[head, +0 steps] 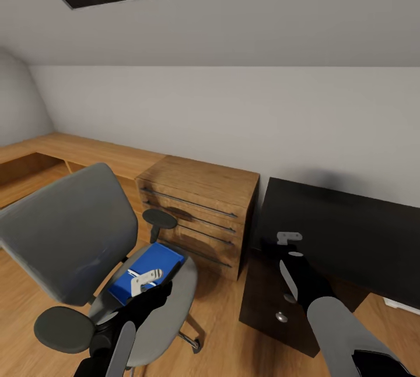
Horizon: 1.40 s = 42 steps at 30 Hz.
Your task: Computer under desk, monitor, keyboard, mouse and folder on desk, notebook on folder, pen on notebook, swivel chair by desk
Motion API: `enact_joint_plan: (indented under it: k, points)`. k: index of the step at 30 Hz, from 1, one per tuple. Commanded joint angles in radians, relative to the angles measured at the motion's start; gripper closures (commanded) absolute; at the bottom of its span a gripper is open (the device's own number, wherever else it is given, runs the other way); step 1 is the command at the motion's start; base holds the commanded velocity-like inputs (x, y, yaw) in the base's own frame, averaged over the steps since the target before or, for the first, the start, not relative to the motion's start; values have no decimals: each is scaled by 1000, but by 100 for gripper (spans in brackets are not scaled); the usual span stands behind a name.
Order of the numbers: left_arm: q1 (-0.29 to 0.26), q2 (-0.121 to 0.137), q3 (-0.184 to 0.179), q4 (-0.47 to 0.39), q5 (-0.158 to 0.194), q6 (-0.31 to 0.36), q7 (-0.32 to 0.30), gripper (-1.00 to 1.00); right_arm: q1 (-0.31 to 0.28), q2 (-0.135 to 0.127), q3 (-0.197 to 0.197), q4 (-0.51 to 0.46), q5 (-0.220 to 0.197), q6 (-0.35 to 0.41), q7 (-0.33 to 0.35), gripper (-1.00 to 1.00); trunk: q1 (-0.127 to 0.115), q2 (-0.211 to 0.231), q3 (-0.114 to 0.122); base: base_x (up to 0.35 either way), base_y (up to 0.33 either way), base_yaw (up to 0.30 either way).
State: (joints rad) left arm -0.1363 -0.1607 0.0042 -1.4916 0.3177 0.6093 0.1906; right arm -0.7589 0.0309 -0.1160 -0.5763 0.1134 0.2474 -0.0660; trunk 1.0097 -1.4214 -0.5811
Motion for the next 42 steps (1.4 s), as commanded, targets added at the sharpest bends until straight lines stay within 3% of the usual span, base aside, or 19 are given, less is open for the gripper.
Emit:
enact_joint_plan:
  k: [1,32,33,42]
  points:
    - [0,0,0,-1,11,4,7,-100,0,1,-5,-2,9,6,2,100,0,-1,-1,0,0,1]
    - [0,0,0,-1,11,4,7,-100,0,-2,-7,0,12,4,1,100,0,-1,-1,0,0,0]
    - [-1,0,0,-1,11,4,7,-100,0,-2,-7,0,12,4,1,-100,0,-1,-1,0,0,0]
    - [-1,0,0,-1,11,4,7,-100,0,-2,-7,0,12,4,0,-100,0,-1,-1,0,0,0]
